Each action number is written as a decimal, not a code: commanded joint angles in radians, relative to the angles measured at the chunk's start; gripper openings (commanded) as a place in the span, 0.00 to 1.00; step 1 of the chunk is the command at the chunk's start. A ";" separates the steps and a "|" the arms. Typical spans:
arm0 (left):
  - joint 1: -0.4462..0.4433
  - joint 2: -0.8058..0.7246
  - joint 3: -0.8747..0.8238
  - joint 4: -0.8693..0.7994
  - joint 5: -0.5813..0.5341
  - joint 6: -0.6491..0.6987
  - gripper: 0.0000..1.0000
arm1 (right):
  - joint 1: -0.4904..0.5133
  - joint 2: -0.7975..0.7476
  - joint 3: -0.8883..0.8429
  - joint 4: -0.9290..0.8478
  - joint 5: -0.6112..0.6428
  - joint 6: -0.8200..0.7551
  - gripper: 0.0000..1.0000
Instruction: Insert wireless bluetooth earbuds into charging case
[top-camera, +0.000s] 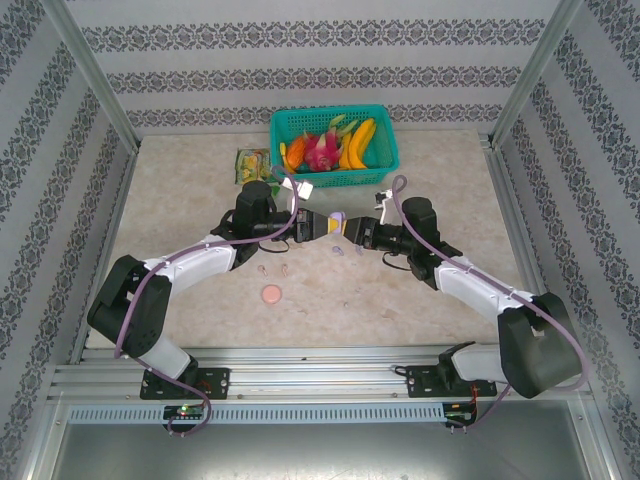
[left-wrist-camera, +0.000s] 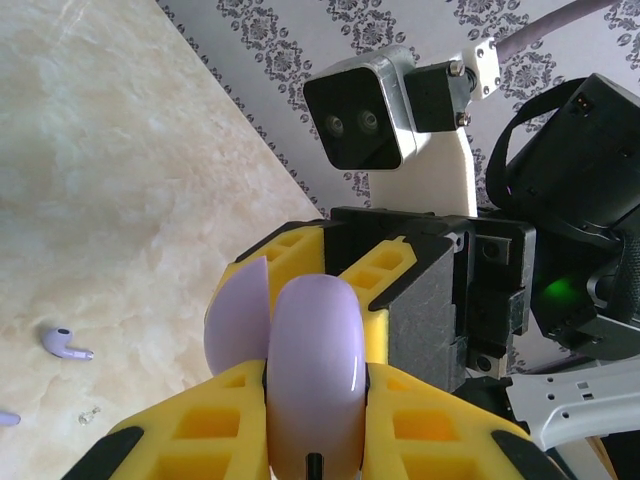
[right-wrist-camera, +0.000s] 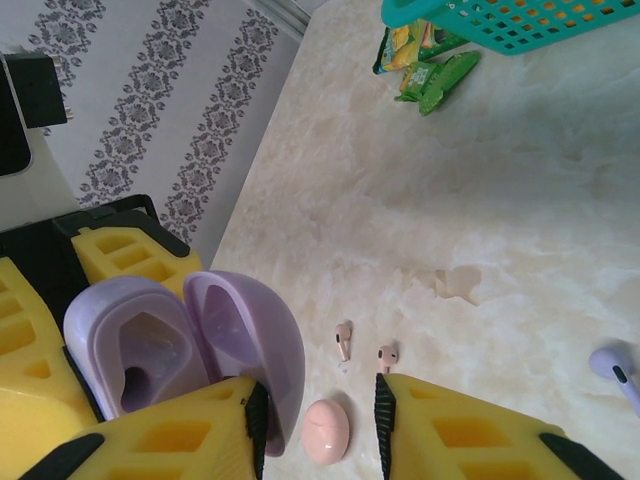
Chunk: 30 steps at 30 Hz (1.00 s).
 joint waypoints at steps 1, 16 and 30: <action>-0.009 0.009 0.024 0.055 0.030 -0.010 0.00 | 0.009 0.017 0.030 0.025 0.017 -0.016 0.35; -0.017 0.026 0.021 0.047 -0.004 -0.009 0.31 | 0.038 0.016 0.056 0.002 0.036 -0.017 0.07; 0.003 -0.060 0.023 -0.101 -0.148 0.082 0.79 | 0.028 0.005 0.090 -0.178 0.123 -0.106 0.00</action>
